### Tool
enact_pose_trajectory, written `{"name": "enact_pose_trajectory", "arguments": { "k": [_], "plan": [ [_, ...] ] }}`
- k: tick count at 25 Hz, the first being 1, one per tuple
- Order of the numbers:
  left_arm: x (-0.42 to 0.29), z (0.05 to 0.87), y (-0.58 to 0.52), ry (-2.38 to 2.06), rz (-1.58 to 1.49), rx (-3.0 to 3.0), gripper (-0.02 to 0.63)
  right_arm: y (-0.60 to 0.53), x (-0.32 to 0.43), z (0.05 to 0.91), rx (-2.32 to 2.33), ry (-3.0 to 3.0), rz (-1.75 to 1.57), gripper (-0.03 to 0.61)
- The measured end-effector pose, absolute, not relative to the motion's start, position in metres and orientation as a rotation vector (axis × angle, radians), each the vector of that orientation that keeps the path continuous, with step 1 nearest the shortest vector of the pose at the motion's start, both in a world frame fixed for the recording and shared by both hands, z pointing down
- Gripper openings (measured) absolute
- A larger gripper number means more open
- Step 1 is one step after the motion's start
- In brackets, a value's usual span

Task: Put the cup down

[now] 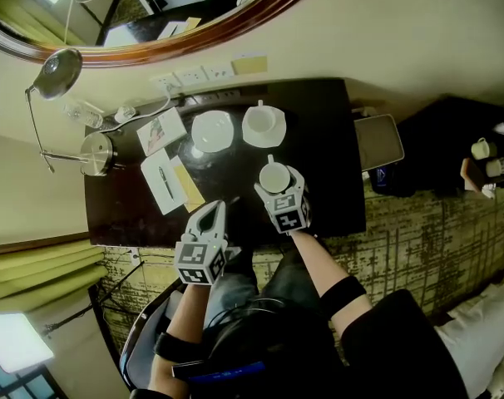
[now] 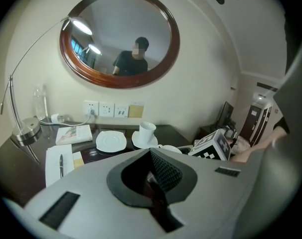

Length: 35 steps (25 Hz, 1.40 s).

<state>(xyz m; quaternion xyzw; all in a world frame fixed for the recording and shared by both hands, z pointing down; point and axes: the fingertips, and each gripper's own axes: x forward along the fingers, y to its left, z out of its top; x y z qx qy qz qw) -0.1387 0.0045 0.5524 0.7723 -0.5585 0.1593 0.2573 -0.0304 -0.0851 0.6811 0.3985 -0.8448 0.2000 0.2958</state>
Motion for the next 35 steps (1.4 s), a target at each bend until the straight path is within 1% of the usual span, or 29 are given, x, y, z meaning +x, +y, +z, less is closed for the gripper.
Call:
{"name": "enact_pose_trajectory", "arguments": {
  "k": [2,6,10,18,22,23,24,25,28,30,34,35],
  "plan": [
    [-0.137,0.55,0.008,-1.521,0.435,2.098,0.002,-0.082,-0.029,0.683,1.054,-2.252,0.527,0.448],
    [-0.134,0.546,0.013,-1.542,0.433,2.095,0.002,-0.077,-0.027,0.692,1.029,-2.237,0.546,0.479],
    [-0.129,0.538,0.015,-1.564,0.427,2.098,0.002,-0.071,-0.02,0.686,0.99,-2.22,0.537,0.489],
    [-0.116,0.518,0.018,-1.607,0.402,2.107,0.002,-0.057,-0.006,0.664,0.897,-2.26,0.508,0.492],
    [-0.108,0.508,0.022,-1.623,0.387,2.111,0.002,-0.047,0.004,0.631,0.868,-2.305,0.499,0.486],
    [-0.105,0.505,0.023,-1.628,0.383,2.113,0.002,-0.046,0.009,0.622,0.871,-2.313,0.503,0.477],
    [-0.103,0.503,0.024,-1.633,0.38,2.113,0.002,-0.044,0.013,0.614,0.871,-2.322,0.506,0.443],
    [-0.101,0.502,0.025,-1.64,0.376,2.113,0.002,-0.044,0.017,0.607,0.869,-2.333,0.503,0.429],
    [-0.096,0.501,0.027,-1.661,0.365,2.111,0.002,-0.043,0.03,0.597,0.864,-2.361,0.474,0.415],
    [-0.09,0.496,0.029,-1.652,0.365,2.12,0.002,-0.041,0.037,0.582,0.858,-2.384,0.46,0.341],
    [-0.085,0.492,0.028,-1.653,0.363,2.124,0.002,-0.041,0.052,0.548,0.88,-2.405,0.465,0.219],
    [-0.085,0.492,0.028,-1.654,0.361,2.123,0.002,-0.043,0.058,0.542,0.906,-2.4,0.462,0.199]
  ]
}}
